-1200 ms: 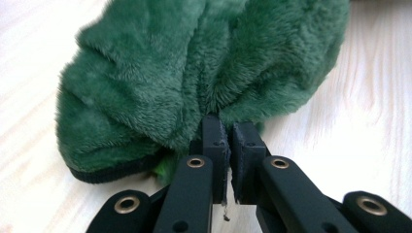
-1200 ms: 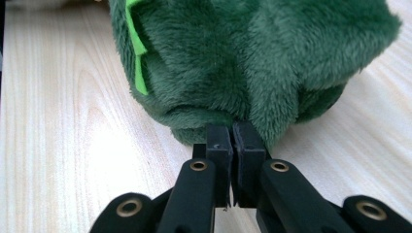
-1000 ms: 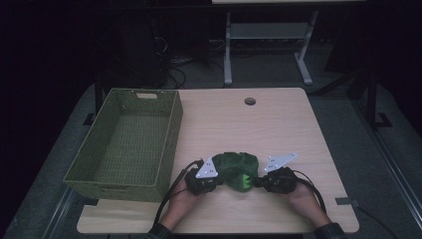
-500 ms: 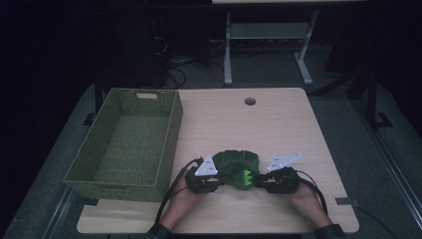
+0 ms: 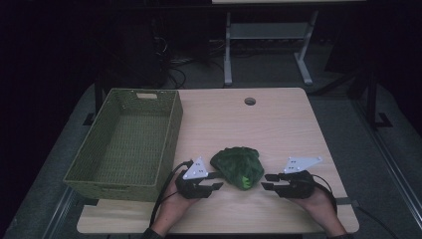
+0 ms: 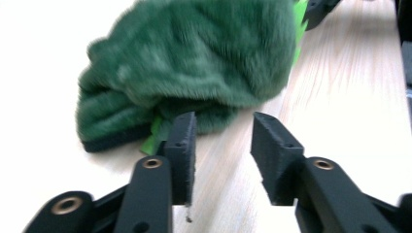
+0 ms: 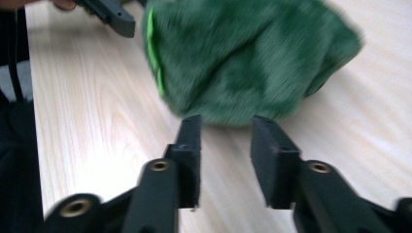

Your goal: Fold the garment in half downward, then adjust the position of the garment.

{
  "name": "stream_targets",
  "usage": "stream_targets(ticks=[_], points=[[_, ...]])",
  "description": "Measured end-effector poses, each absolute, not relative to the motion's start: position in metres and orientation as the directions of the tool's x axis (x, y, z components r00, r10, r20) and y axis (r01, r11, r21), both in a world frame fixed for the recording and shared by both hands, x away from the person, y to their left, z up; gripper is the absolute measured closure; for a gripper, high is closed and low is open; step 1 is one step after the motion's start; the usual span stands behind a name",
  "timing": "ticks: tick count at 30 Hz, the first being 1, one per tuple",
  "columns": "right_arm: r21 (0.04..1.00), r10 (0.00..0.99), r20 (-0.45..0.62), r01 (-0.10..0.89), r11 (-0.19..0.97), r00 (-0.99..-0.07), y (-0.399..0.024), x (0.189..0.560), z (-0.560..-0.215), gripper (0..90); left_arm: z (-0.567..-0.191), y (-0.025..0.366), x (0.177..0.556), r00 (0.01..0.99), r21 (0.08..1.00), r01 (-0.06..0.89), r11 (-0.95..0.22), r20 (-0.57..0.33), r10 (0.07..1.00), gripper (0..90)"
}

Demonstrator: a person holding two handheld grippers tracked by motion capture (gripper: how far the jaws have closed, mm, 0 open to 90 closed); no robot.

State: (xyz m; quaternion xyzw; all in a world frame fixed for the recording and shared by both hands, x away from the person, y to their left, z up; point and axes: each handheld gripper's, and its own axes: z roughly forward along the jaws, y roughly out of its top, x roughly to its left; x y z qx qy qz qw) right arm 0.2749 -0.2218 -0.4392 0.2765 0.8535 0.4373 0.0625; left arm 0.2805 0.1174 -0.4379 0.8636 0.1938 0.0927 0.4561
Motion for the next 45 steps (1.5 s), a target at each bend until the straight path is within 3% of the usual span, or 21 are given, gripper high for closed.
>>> stream_targets(ticks=[1,5,9,16,28,33,40,45], points=[[0.793,0.53,0.152,0.423,0.438,-0.834,-0.223,0.279,-0.434,79.0,-0.432,0.116,0.282,0.908,0.833,0.25,-0.493,-0.024,0.419,69.5],[0.799,0.531,0.138,0.411,0.439,-0.836,-0.216,0.288,-0.43,86.9,-0.422,0.107,0.288,0.909,0.845,0.24,-0.478,-0.024,0.415,75.9],[0.784,0.531,0.128,0.413,0.463,-0.838,-0.205,0.296,-0.433,87.9,-0.423,0.086,0.298,0.91,0.837,0.238,-0.493,-0.014,0.415,77.3],[0.725,0.534,0.136,0.451,0.52,-0.834,-0.193,0.31,-0.453,89.7,-0.453,0.086,0.313,0.889,0.764,0.314,-0.564,-0.029,0.456,82.8],[0.682,0.521,0.134,0.46,0.568,-0.843,-0.178,0.31,-0.465,89.8,-0.465,0.083,0.322,0.884,0.716,0.333,-0.614,-0.011,0.467,84.0],[0.72,0.539,0.134,0.455,0.524,-0.832,-0.192,0.303,-0.451,89.5,-0.453,0.091,0.316,0.876,0.753,0.341,-0.563,-0.038,0.481,83.2],[0.761,0.577,0.128,0.452,0.464,-0.807,-0.216,0.301,-0.435,89.8,-0.441,0.096,0.303,0.886,0.757,0.353,-0.55,-0.082,0.456,89.9],[0.766,0.63,0.111,0.47,0.439,-0.769,-0.23,0.319,-0.429,90.0,-0.435,0.092,0.293,0.893,0.756,0.363,-0.544,-0.116,0.435,89.9]])
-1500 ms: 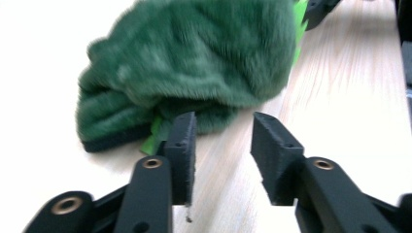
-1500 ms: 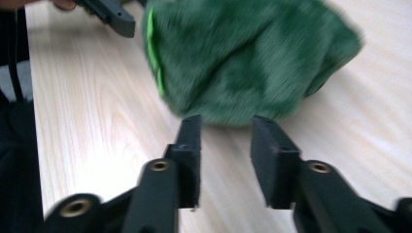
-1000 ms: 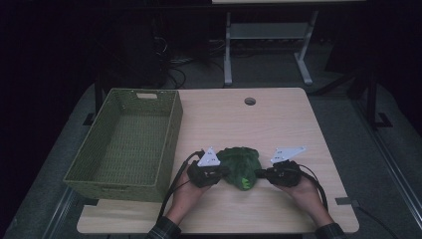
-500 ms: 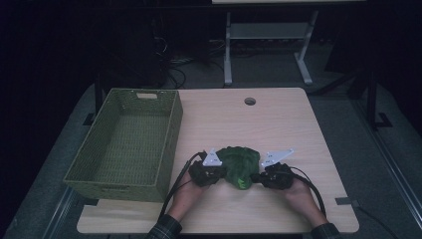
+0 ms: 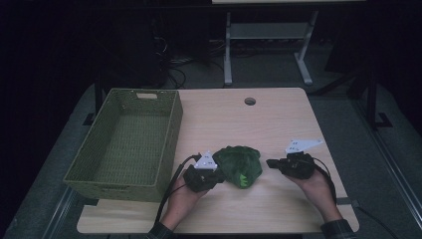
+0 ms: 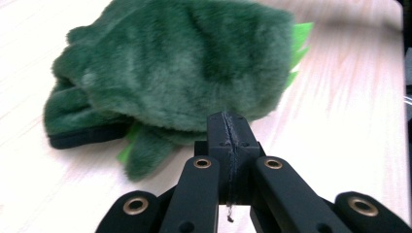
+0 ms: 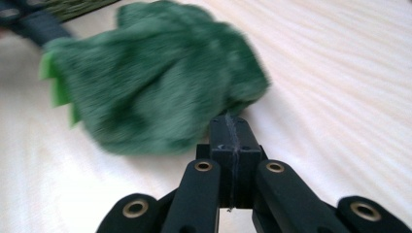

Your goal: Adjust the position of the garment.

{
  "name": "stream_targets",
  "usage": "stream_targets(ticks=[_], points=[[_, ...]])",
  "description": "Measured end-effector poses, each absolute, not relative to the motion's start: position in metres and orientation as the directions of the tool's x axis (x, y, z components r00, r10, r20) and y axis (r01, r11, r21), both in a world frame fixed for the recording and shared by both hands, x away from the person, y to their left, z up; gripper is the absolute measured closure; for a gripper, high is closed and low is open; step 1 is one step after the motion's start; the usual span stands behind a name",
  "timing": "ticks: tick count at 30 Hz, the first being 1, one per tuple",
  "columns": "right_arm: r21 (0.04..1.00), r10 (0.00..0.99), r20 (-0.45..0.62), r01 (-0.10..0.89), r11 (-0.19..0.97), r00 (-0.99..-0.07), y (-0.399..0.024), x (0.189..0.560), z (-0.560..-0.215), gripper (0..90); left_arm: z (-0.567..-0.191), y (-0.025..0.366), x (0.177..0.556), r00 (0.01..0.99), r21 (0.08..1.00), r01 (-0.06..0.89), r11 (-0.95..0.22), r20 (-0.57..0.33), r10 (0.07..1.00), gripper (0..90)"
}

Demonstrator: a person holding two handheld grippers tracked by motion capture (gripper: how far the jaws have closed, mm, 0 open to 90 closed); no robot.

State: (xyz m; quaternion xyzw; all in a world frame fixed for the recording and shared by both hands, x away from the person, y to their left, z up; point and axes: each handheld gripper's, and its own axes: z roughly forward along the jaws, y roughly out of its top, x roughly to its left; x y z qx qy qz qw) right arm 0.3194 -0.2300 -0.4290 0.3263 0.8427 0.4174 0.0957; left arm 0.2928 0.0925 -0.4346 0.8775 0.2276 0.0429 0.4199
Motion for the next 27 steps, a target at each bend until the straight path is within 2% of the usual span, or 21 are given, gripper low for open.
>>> stream_targets(ticks=[8,16,22,27], points=[[0.763,0.675,0.098,0.49,0.42,-0.731,-0.223,0.357,-0.43,89.9,-0.438,0.081,0.289,0.899,0.745,0.368,-0.557,-0.132,0.417,89.9],[0.774,0.678,0.117,0.494,0.396,-0.725,-0.207,0.395,-0.433,90.0,-0.447,0.067,0.291,0.903,0.733,0.371,-0.57,-0.143,0.404,89.9],[0.739,0.619,0.158,0.508,0.443,-0.77,-0.183,0.415,-0.446,89.9,-0.453,0.061,0.296,0.905,0.72,0.372,-0.586,-0.141,0.401,89.9],[0.712,0.581,0.18,0.513,0.48,-0.794,-0.174,0.413,-0.453,89.9,-0.46,0.062,0.304,0.897,0.706,0.382,-0.596,-0.128,0.422,89.9]])
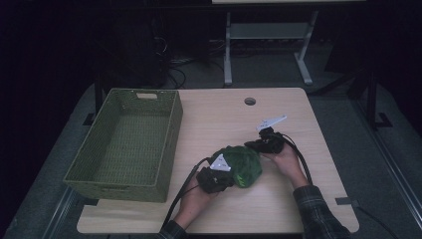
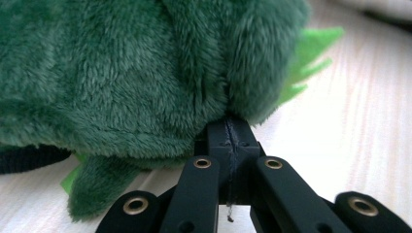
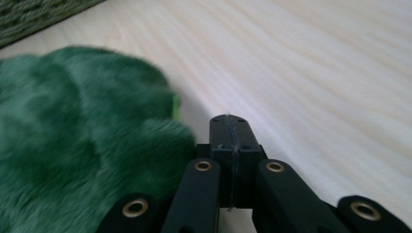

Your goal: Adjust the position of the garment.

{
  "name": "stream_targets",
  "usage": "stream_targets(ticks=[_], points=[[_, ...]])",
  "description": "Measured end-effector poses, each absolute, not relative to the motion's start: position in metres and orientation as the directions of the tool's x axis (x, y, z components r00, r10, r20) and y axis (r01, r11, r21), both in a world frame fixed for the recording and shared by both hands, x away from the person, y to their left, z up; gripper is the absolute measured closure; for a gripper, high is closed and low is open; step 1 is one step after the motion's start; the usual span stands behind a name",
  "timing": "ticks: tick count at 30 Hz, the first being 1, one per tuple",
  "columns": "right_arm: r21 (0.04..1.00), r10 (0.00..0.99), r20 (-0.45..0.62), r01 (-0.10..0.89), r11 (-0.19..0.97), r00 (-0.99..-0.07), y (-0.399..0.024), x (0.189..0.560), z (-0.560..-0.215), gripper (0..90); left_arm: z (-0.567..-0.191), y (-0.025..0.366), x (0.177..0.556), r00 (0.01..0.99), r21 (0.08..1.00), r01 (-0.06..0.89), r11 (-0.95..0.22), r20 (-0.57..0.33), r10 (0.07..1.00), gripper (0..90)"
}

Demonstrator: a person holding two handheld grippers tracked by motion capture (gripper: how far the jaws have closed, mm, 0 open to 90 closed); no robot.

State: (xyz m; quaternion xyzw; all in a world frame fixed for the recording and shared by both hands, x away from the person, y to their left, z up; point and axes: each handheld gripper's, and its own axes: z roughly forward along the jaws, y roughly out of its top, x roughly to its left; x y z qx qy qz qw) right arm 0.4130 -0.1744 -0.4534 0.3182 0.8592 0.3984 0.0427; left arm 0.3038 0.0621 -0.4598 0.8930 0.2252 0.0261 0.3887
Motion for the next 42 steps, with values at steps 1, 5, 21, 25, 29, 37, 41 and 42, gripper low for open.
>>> stream_targets(ticks=[1,5,21,25,29,37,41,42], points=[[0.707,0.579,0.182,0.514,0.485,-0.795,-0.175,0.412,-0.454,89.9,-0.462,0.063,0.306,0.894,0.701,0.389,-0.597,-0.133,0.427,89.9],[0.699,0.571,0.209,0.529,0.481,-0.794,-0.182,0.407,-0.457,89.9,-0.465,0.064,0.311,0.89,0.699,0.394,-0.597,-0.127,0.438,89.9],[0.694,0.514,0.219,0.503,0.515,-0.829,-0.201,0.363,-0.459,89.9,-0.466,0.079,0.327,0.889,0.697,0.363,-0.618,-0.061,0.453,89.8],[0.695,0.497,0.227,0.497,0.519,-0.837,-0.202,0.35,-0.458,89.9,-0.467,0.081,0.327,0.896,0.706,0.351,-0.615,-0.061,0.441,89.8],[0.697,0.488,0.223,0.488,0.525,-0.844,-0.203,0.338,-0.459,89.9,-0.467,0.082,0.326,0.898,0.711,0.353,-0.608,-0.074,0.435,89.8],[0.696,0.489,0.208,0.479,0.534,-0.847,-0.204,0.32,-0.46,89.8,-0.467,0.083,0.326,0.901,0.714,0.347,-0.608,-0.074,0.427,89.8],[0.711,0.555,0.161,0.485,0.508,-0.817,-0.209,0.317,-0.458,76.4,-0.465,0.086,0.326,0.902,0.713,0.345,-0.611,-0.071,0.426,87.2],[0.711,0.555,0.161,0.485,0.508,-0.817,-0.209,0.317,-0.458,76.4,-0.464,0.087,0.327,0.9,0.715,0.35,-0.605,-0.077,0.429,87.2]])
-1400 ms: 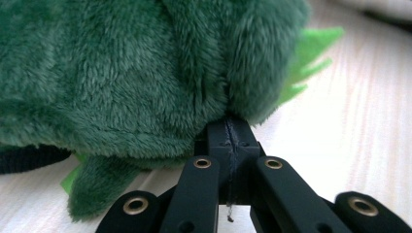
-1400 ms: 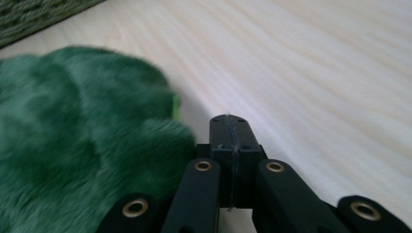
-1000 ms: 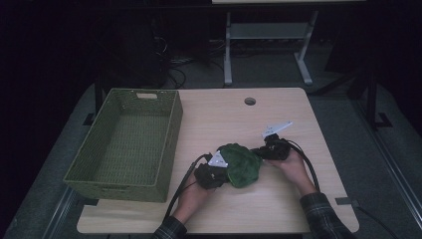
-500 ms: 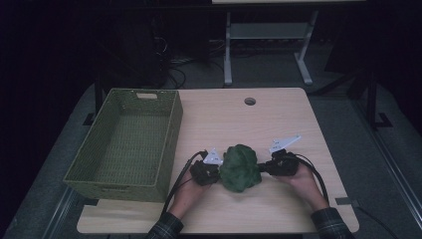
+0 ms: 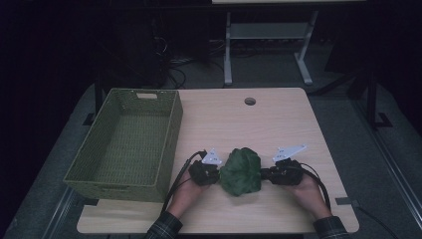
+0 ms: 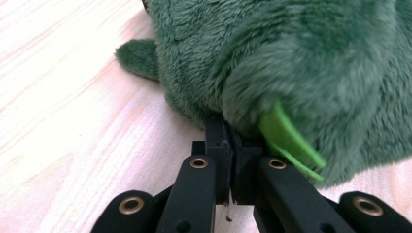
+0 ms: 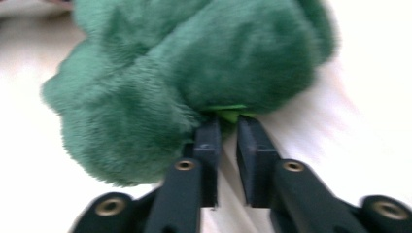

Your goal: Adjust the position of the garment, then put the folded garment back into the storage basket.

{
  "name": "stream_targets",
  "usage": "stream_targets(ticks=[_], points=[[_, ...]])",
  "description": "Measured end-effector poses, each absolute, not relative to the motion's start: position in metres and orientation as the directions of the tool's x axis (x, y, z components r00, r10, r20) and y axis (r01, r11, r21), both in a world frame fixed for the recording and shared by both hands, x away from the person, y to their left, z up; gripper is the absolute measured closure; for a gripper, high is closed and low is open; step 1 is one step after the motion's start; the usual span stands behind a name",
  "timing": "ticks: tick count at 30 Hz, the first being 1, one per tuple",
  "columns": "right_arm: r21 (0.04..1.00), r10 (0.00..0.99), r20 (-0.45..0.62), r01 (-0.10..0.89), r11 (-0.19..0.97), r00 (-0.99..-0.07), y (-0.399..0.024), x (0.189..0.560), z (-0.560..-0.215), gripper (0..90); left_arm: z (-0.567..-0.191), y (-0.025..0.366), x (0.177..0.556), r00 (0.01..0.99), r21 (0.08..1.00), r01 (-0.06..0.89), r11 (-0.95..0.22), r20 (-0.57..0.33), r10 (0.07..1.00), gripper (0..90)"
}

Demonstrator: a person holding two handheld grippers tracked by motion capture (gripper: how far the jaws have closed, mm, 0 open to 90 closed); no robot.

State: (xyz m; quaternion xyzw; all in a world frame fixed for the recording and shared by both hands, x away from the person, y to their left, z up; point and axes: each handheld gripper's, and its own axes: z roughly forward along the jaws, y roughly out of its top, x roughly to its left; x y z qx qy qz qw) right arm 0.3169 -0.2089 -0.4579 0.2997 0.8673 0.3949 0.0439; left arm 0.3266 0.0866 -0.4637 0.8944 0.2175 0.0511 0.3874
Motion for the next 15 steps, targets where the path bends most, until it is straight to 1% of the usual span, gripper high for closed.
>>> stream_targets(ticks=[1,2,3,4,6,7,9,11,13,14,15], points=[[0.734,0.592,0.143,0.487,0.474,-0.793,-0.214,0.314,-0.456,70.0,-0.463,0.088,0.327,0.9,0.716,0.351,-0.604,-0.079,0.429,85.0],[0.734,0.592,0.143,0.487,0.474,-0.793,-0.214,0.314,-0.456,70.0,-0.461,0.089,0.327,0.9,0.716,0.351,-0.604,-0.078,0.429,85.0],[0.743,0.633,0.129,0.497,0.448,-0.763,-0.221,0.311,-0.456,63.2,-0.457,0.092,0.327,0.898,0.714,0.354,-0.605,-0.079,0.432,82.7],[0.743,0.633,0.129,0.497,0.448,-0.763,-0.221,0.311,-0.456,63.2,-0.457,0.092,0.327,0.898,0.714,0.354,-0.605,-0.079,0.432,81.5],[0.745,0.673,0.11,0.509,0.431,-0.731,-0.227,0.31,-0.458,53.4,-0.453,0.096,0.325,0.897,0.714,0.354,-0.604,-0.077,0.435,79.7],[0.734,0.707,0.11,0.536,0.416,-0.699,-0.233,0.308,-0.459,45.9,-0.449,0.098,0.322,0.897,0.712,0.353,-0.607,-0.073,0.436,75.7],[0.733,0.745,0.104,0.557,0.39,-0.659,-0.24,0.306,-0.462,37.4,-0.445,0.101,0.319,0.9,0.703,0.351,-0.618,-0.072,0.429,70.0],[0.717,0.775,0.095,0.583,0.382,-0.624,-0.247,0.307,-0.466,25.5,-0.442,0.104,0.318,0.897,0.686,0.355,-0.635,-0.061,0.437,61.1],[0.703,0.802,0.074,0.602,0.379,-0.592,-0.253,0.307,-0.47,19.8,-0.441,0.105,0.318,0.895,0.681,0.364,-0.635,-0.067,0.441,52.1],[0.703,0.802,0.074,0.602,0.379,-0.592,-0.253,0.307,-0.47,19.8,-0.44,0.107,0.317,0.896,0.678,0.365,-0.638,-0.07,0.438,52.1],[0.704,0.827,0.042,0.604,0.374,-0.56,-0.256,0.305,-0.474,16.6,-0.438,0.109,0.315,0.893,0.676,0.377,-0.634,-0.082,0.444,45.1]])
